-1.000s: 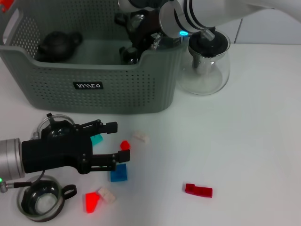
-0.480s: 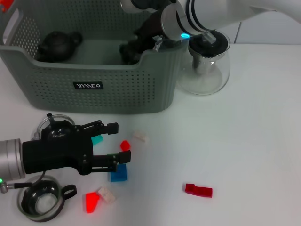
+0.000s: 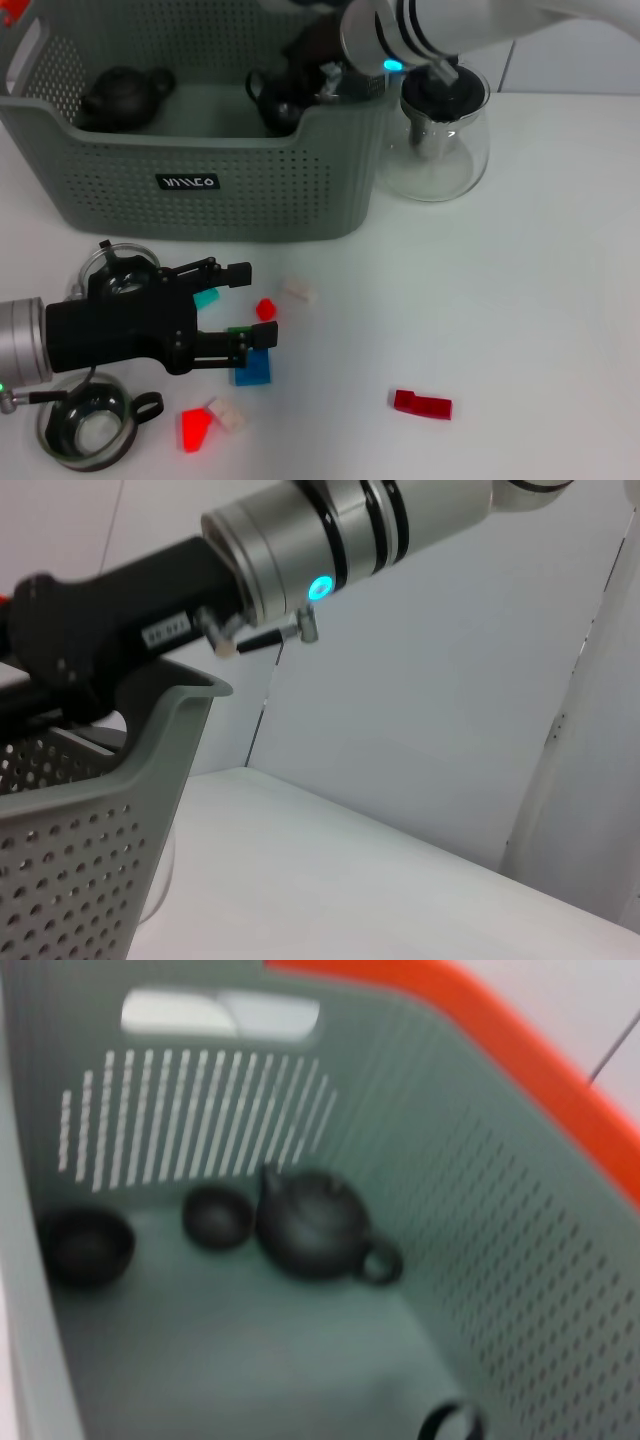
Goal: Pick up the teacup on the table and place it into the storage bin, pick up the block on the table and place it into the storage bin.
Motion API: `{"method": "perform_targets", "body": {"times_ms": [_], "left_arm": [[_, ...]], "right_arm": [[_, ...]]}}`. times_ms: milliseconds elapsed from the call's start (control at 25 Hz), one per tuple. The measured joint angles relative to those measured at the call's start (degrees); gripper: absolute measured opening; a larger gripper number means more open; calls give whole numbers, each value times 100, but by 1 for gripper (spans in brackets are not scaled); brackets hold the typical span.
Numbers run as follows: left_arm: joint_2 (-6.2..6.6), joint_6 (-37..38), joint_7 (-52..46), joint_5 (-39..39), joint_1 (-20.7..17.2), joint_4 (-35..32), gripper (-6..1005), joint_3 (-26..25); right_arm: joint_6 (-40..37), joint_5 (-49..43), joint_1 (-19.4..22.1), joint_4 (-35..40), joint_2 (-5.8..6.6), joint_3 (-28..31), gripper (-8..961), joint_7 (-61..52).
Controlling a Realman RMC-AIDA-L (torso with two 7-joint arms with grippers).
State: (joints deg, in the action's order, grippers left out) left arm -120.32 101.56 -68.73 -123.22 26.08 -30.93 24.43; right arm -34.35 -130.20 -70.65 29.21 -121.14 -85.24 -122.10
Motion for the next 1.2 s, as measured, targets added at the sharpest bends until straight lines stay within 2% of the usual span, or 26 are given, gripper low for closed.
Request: {"method": "perform_targets", "body": {"times_ms": [80, 280, 480, 600, 720, 840, 920, 1080, 1200], "left_arm": [[4, 19, 0, -1, -4, 0, 905, -8], [20, 77, -4, 0, -7, -2, 905, -11], [35, 115, -37, 0, -7, -17, 905, -9], [52, 191, -47, 0, -12, -40, 905, -41], [72, 276, -50, 1, -29, -50, 905, -138], [107, 401, -52, 1, -51, -76, 905, -244], [132, 483, -61, 0, -66, -116, 904, -294], [152, 588, -69, 0, -105, -255, 904, -382], [183, 603, -105, -12, -112, -324, 904, -407]], "right_arm": [[-135, 74, 255, 521, 15, -1, 356, -35], [-587, 404, 949, 2041, 56, 11, 572, -36], [-997, 834, 1748, 3622, 66, -2, 688, 14], [-1250, 1409, 2318, 4423, 69, -7, 758, 282], [-1718, 2375, 2920, 5012, 86, 120, 756, 841], [-2466, 3272, 3370, 5222, 91, 478, 754, 1388], [-3204, 3822, 3551, 5166, 96, 930, 761, 1676], [-4998, 4771, 3663, 4534, 100, 2081, 776, 2151], [-5935, 5026, 3640, 3974, 125, 2802, 786, 2285]]}}
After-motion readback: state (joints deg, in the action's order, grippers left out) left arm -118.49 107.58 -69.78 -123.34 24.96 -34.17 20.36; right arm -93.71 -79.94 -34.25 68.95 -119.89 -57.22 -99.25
